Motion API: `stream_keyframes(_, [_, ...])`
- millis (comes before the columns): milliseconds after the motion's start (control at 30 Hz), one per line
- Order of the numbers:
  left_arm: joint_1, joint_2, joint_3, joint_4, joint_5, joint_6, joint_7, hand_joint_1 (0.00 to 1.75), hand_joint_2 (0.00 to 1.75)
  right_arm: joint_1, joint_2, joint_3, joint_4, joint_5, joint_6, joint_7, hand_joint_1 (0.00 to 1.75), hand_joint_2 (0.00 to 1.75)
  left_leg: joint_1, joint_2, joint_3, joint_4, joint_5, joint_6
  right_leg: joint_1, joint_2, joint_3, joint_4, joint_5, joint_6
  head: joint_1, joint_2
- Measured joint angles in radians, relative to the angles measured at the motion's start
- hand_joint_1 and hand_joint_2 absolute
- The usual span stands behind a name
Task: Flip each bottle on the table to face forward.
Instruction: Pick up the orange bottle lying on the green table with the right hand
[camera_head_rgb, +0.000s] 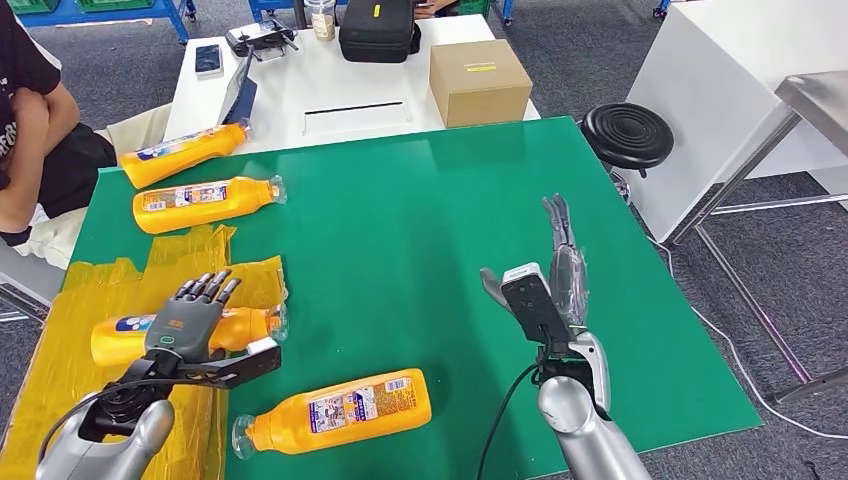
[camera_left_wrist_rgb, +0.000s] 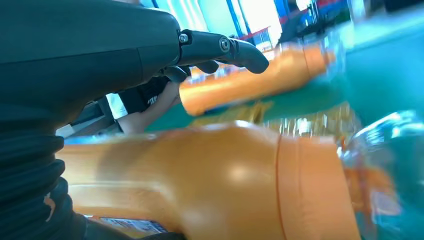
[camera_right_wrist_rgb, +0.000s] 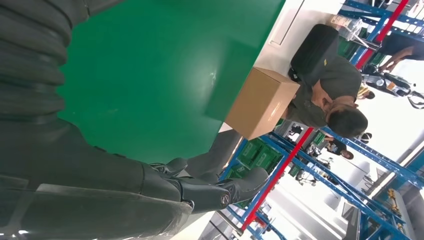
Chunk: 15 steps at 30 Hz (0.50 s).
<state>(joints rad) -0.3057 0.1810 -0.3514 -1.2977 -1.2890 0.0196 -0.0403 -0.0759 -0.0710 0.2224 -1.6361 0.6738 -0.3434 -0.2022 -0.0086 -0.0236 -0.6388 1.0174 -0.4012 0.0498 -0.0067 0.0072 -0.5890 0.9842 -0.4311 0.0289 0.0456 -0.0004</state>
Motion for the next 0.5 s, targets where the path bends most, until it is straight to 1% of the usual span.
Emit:
stream_keyframes(100, [0.001,0.000,0.016,-0.054,0.022,0.001,-0.010,0.00,1.75,0.005,0.000,0.000,0.000,0.002,0.007,0.000,0.00,1.75,0.000,0.000,0.000,0.000,0.000,0.000,0.000,0.000,0.000,0.000,0.000,0.000,0.000,0.000])
stream_keyframes(200, [-0.012,0.005,0.032,-0.120,0.022,-0.063,-0.013,0.00,1.75,0.007,0.004,0.000,0.000,0.006,0.016,0.000,0.00,1.75,0.000,0.000,0.000,0.000,0.000,0.000,0.000,0.000,0.000,0.000,0.000,0.000,0.000,0.000])
stream_keyframes(300, [-0.068,0.022,0.038,-0.189,0.021,-0.153,-0.011,0.00,1.75,0.008,0.009,0.000,0.000,0.009,0.025,0.002,0.00,1.75,0.000,-0.002,0.000,0.000,0.001,0.000,0.000,-0.001,0.000,0.000,0.000,0.000,0.000,0.000])
stream_keyframes(367, [-0.113,0.031,0.042,-0.228,0.021,-0.190,-0.009,0.00,1.75,0.009,0.013,0.000,0.000,0.011,0.033,0.003,0.00,1.75,0.000,-0.002,0.000,0.000,0.001,-0.001,0.000,-0.001,0.000,0.000,0.000,0.000,0.000,0.000])
stream_keyframes(433, [-0.153,0.036,0.047,-0.265,0.030,-0.200,-0.010,0.00,1.75,0.012,0.017,0.000,0.000,0.017,0.043,0.006,0.00,1.75,0.000,-0.002,0.000,0.000,0.001,-0.001,0.000,-0.001,0.000,0.000,0.000,0.000,0.000,0.000])
stream_keyframes(500, [-0.180,0.037,0.055,-0.302,0.074,-0.183,-0.029,0.00,1.75,0.017,0.022,0.000,0.000,0.037,0.061,0.009,0.00,1.75,0.000,-0.002,0.000,0.000,0.001,-0.001,0.000,-0.001,0.000,0.000,0.000,0.000,0.000,0.000])
